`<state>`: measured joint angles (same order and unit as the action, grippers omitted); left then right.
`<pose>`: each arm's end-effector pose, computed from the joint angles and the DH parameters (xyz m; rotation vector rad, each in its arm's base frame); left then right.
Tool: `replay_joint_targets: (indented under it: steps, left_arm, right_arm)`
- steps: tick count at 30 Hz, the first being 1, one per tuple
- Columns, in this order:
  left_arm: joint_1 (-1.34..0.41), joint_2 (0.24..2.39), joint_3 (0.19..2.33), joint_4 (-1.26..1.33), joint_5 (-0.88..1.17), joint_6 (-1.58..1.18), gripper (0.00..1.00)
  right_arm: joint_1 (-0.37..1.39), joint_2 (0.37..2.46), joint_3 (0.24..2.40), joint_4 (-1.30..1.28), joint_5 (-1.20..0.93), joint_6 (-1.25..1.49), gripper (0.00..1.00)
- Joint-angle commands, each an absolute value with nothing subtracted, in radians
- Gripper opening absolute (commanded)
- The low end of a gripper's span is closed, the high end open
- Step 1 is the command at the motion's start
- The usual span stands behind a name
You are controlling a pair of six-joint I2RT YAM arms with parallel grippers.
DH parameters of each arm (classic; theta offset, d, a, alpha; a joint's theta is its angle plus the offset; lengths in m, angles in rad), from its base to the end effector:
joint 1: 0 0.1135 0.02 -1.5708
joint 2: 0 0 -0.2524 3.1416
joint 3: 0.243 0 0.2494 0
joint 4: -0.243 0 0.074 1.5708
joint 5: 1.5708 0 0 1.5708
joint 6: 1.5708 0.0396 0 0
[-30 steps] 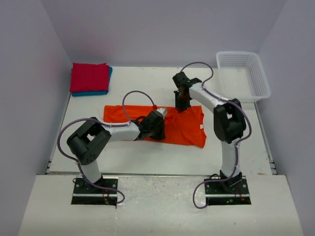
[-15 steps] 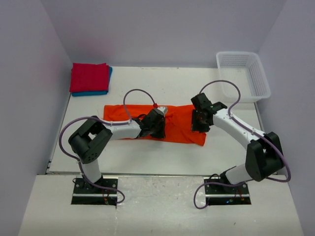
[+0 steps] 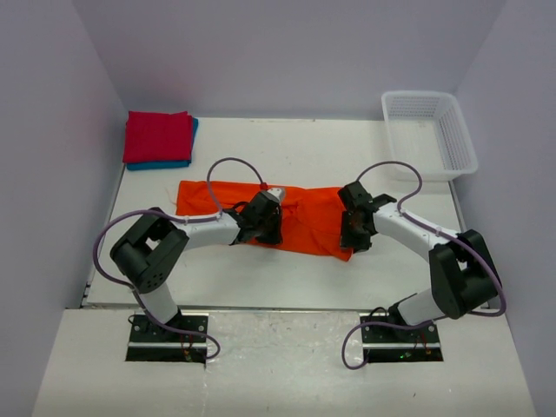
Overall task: Fold and stack the t-shirts
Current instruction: Fold the other side of the tshirt into a rectangle
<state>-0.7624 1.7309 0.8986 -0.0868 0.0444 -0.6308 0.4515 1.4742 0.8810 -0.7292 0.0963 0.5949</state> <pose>0.2421 -0.2336 0.1338 0.1907 2.5962 -0.6087 0.2336 0.1091 0.1692 0.2235 2.8694 0.0594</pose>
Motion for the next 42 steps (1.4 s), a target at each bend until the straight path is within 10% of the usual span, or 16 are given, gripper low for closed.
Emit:
replay_joint_targets:
  steps: [1,19,22,42]
  left_arm:
    - [-0.750,1.713,0.871,-0.146,0.021,-0.587,0.00]
    - [-0.750,1.695,0.851,-0.153,0.031,-0.583,0.00]
    - [-0.749,1.693,0.851,-0.156,0.028,-0.584,0.00]
    - [-0.749,1.701,0.841,-0.160,0.061,-0.586,0.00]
  right_arm:
    - [0.449,1.454,0.859,-0.692,0.075,0.630,0.37]
    - [0.449,1.494,0.833,-0.643,0.040,0.649,0.21]
    - [0.449,1.477,0.838,-0.666,0.084,0.661,0.00]
    - [0.408,1.476,0.908,-0.740,0.218,0.698,0.00]
